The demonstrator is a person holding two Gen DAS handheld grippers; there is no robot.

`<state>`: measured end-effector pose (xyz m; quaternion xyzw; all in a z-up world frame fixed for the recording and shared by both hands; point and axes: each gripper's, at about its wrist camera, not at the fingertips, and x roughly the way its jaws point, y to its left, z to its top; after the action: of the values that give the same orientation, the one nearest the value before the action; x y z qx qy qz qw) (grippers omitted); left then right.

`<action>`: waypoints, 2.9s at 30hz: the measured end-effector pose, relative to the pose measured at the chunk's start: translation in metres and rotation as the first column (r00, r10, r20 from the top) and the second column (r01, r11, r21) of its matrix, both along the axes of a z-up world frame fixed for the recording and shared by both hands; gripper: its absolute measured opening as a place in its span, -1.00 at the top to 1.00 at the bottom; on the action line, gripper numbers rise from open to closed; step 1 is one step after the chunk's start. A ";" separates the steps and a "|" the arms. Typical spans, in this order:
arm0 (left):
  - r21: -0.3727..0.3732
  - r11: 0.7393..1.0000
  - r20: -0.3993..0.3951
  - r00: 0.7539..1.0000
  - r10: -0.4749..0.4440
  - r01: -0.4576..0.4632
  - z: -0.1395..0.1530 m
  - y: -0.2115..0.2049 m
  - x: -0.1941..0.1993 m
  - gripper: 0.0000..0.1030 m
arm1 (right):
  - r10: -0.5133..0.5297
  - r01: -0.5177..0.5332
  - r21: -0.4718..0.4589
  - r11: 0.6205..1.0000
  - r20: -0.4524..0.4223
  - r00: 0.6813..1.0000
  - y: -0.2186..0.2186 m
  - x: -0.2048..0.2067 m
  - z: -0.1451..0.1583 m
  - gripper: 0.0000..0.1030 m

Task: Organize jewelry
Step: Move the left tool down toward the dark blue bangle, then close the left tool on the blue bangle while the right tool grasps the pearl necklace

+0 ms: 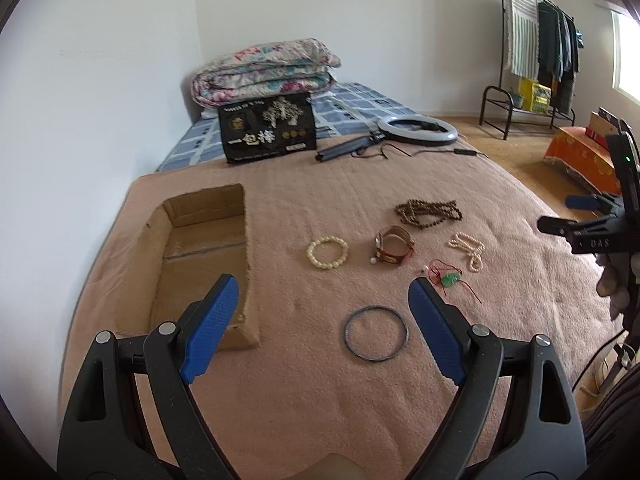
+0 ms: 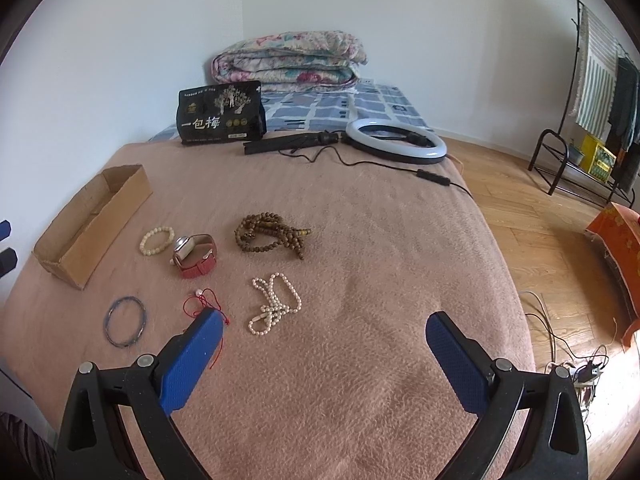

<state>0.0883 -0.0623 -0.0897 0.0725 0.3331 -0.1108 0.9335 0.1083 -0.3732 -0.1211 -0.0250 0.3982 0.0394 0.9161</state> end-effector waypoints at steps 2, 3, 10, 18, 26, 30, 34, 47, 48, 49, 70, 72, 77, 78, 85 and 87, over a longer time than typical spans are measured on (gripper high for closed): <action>-0.002 1.000 -0.022 1.000 -0.021 0.021 -0.007 -0.004 0.002 -0.73 | 0.003 -0.003 0.002 1.000 -0.015 1.000 0.000 0.007 -0.005 -0.99; -0.002 1.000 -0.031 0.999 -0.032 0.031 -0.010 -0.006 0.003 -0.73 | 0.004 -0.004 0.003 1.000 -0.022 1.000 0.001 0.009 -0.007 -0.99; 0.001 0.993 -0.117 0.986 -0.117 0.118 -0.034 -0.026 0.015 -0.73 | 0.014 -0.012 0.027 1.000 -0.088 0.996 0.001 0.026 -0.030 -0.98; 0.016 0.988 -0.219 0.965 -0.147 0.154 -0.070 -0.048 0.029 -0.73 | 0.037 -0.032 0.038 0.999 -0.145 0.989 0.005 0.040 -0.051 -0.94; 0.036 0.989 -0.273 0.953 -0.128 0.143 -0.102 -0.053 0.043 -0.73 | 0.063 -0.049 0.074 0.996 -0.196 0.979 0.008 0.051 -0.065 -0.87; 0.031 0.994 -0.300 0.949 -0.093 0.108 -0.114 -0.050 0.052 -0.73 | 0.067 -0.051 0.082 0.995 -0.215 0.974 0.010 0.056 -0.073 -0.86; 0.041 0.995 -0.314 0.947 -0.069 0.086 -0.122 -0.051 0.058 -0.73 | 0.069 -0.049 0.090 0.995 -0.231 0.971 0.011 0.060 -0.079 -0.85; 0.014 0.999 -0.348 0.937 -0.034 0.041 -0.142 -0.042 0.075 -0.82 | 0.103 -0.076 0.106 0.991 -0.272 0.957 0.024 0.079 -0.093 -0.74; 0.003 0.999 -0.349 0.937 -0.037 0.040 -0.142 -0.041 0.075 -0.82 | 0.099 -0.072 0.108 0.992 -0.276 0.956 0.023 0.081 -0.094 -0.72; -0.002 0.999 -0.347 0.937 -0.039 0.041 -0.143 -0.040 0.075 -0.82 | 0.096 -0.066 0.112 0.991 -0.283 0.954 0.023 0.084 -0.097 -0.69; -0.046 0.998 -0.320 0.946 -0.053 0.040 -0.138 -0.033 0.070 -0.45 | 0.131 -0.120 0.054 0.991 -0.300 0.945 0.038 0.092 -0.098 0.62; -0.053 0.998 -0.318 0.947 -0.054 0.039 -0.138 -0.031 0.068 -0.45 | 0.135 -0.120 0.068 0.990 -0.299 0.945 0.038 0.091 -0.097 0.76; -0.065 0.997 -0.317 0.947 -0.057 0.038 -0.135 -0.029 0.066 -0.45 | 0.136 -0.113 0.095 0.989 -0.285 0.949 0.037 0.087 -0.095 0.86; -0.065 0.997 -0.315 0.947 -0.056 0.038 -0.134 -0.029 0.065 -0.45 | 0.136 -0.112 0.100 0.989 -0.283 0.949 0.037 0.087 -0.094 0.87; -0.066 0.997 -0.295 0.954 -0.057 0.039 -0.127 -0.029 0.061 -0.45 | 0.146 -0.120 0.114 0.986 -0.251 0.957 0.039 0.079 -0.083 0.89; -0.066 0.997 -0.285 0.957 -0.057 0.039 -0.123 -0.028 0.060 -0.44 | 0.147 -0.124 0.109 0.986 -0.234 0.961 0.040 0.076 -0.077 0.90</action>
<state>0.1485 -0.0905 -0.2130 0.0357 0.4597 -0.1526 0.8741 0.1846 -0.3333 -0.1978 -0.0046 0.5017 0.1234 0.8562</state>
